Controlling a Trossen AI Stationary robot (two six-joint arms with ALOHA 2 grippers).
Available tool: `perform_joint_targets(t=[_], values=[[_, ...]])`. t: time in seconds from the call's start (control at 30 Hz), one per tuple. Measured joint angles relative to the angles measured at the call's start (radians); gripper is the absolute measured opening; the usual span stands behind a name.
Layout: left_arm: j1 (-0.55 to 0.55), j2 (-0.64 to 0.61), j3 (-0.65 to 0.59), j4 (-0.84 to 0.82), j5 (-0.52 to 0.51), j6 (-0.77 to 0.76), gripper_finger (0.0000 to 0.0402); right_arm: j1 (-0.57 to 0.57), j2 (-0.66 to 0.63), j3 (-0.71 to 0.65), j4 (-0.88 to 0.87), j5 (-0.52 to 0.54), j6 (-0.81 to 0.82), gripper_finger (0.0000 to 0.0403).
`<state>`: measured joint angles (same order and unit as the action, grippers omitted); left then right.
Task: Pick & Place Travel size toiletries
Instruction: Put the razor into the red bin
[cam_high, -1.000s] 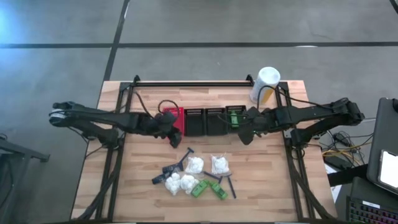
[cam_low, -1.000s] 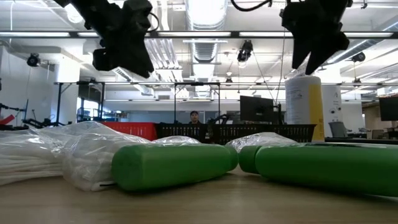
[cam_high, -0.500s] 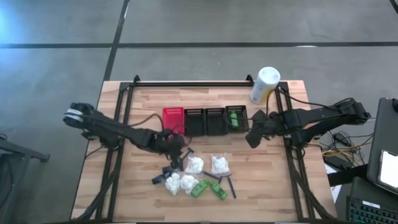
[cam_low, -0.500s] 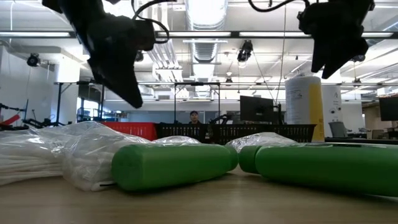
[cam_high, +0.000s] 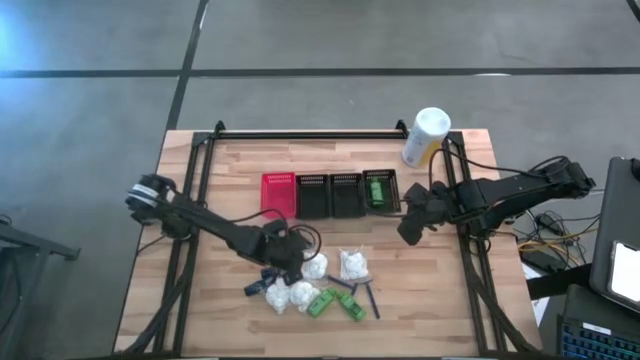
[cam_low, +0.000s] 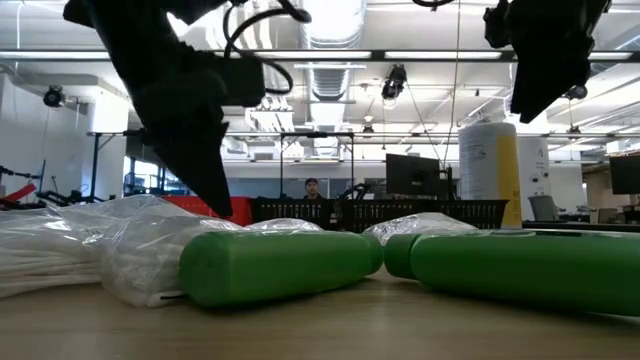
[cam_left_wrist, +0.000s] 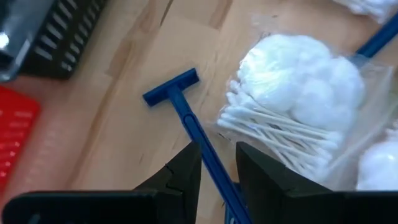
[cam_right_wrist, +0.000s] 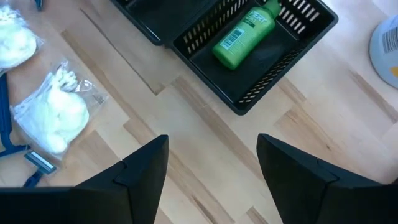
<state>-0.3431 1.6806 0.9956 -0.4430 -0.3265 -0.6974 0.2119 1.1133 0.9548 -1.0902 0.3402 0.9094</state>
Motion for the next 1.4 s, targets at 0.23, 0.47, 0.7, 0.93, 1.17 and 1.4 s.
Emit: perform_joint_targets(t=[0.23, 0.47, 0.7, 0.93, 1.17, 1.4], values=[[0.001, 0.022, -0.001, -0.023, -0.013, -0.11, 0.0121, 0.0, 0.0, -0.005, -0.002, 0.0, -0.005, 0.0256], [0.006, 0.023, -0.001, -0.032, -0.017, -0.11, 0.0164, 0.0, 0.0, -0.005, -0.001, 0.0, -0.004, 0.028], [0.031, 0.048, -0.003, -0.028, -0.014, -0.133, 0.017, 0.0, 0.0, -0.007, 0.001, 0.001, -0.001, 0.03], [0.035, 0.076, -0.003, -0.017, 0.019, -0.141, 0.0168, 0.0, 0.0, -0.008, 0.003, 0.001, -0.001, 0.0315], [0.036, 0.092, -0.003, -0.003, 0.023, -0.181, 0.0143, 0.0, 0.0, -0.008, 0.005, 0.003, 0.006, 0.0327], [0.046, 0.088, -0.002, -0.007, 0.005, -0.205, 0.006, 0.0, 0.0, -0.008, 0.007, 0.003, 0.007, 0.0334]])
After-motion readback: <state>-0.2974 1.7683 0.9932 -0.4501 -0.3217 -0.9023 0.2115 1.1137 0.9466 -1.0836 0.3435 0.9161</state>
